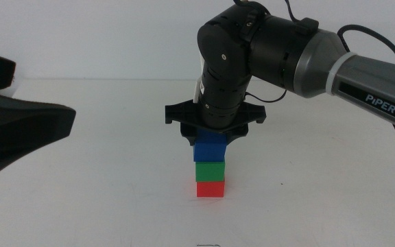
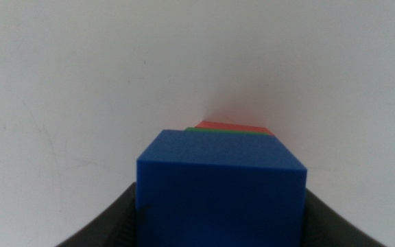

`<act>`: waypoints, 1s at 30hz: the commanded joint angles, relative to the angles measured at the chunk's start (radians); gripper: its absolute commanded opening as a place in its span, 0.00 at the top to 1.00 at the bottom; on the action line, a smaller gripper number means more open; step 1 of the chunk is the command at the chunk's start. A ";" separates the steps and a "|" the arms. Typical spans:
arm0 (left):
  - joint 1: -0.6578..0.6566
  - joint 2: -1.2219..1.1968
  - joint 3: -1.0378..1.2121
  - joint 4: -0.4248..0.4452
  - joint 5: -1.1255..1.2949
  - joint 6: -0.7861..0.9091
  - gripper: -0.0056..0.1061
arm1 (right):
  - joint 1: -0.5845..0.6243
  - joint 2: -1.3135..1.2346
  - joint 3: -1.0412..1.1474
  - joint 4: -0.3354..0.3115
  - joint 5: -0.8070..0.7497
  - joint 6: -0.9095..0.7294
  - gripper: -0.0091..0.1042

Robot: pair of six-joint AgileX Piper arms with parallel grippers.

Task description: Stack red cubes first, then green, then blue cubes in a specific spot.

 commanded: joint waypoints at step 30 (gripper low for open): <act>-0.002 0.003 -0.021 -0.010 -0.070 -0.003 0.11 | -0.005 -0.296 -0.035 -0.189 0.038 -0.016 0.33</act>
